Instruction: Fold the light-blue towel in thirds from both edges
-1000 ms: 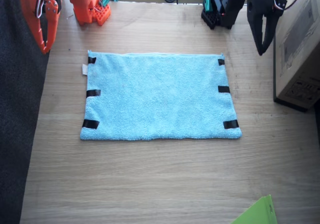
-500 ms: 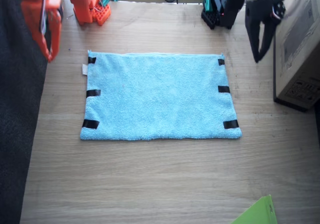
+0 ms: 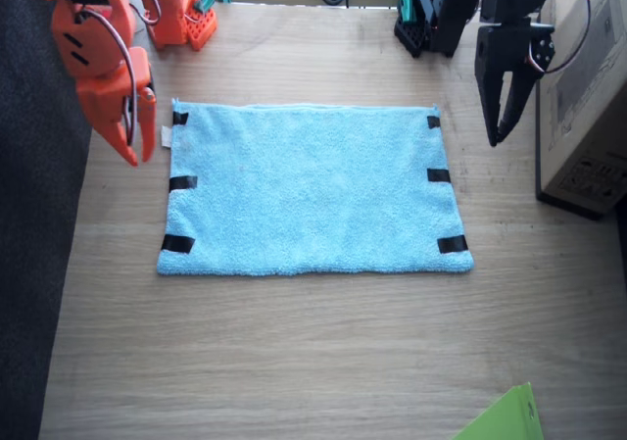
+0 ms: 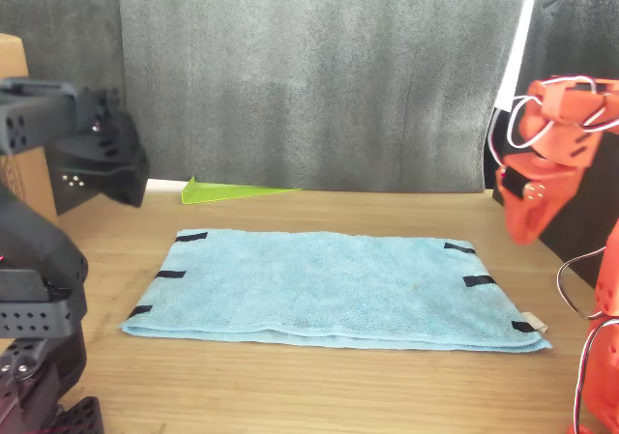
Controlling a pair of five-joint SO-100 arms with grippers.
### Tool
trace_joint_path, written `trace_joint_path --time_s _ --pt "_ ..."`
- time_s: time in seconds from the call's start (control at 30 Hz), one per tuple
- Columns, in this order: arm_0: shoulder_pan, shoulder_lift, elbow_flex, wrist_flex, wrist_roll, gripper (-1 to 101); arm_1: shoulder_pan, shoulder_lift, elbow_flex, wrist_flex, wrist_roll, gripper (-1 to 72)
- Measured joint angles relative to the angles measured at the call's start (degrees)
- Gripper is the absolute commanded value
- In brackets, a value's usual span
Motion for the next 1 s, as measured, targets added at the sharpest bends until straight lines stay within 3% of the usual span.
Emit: trace_joint_path --time_s 0.37,0.67,1.0 --pt "-0.09 -1.23 2.37 -0.35 0.53 0 3.08 -1.58 6.77 0.79 1.32 9.8" --pt "1.41 3.25 5.27 -1.14 1.58 0 3.60 5.10 15.91 -2.64 1.32 10.9" --pt "0.53 0.97 5.27 -2.29 1.05 1 4.39 7.21 20.92 -4.31 1.58 15.7"
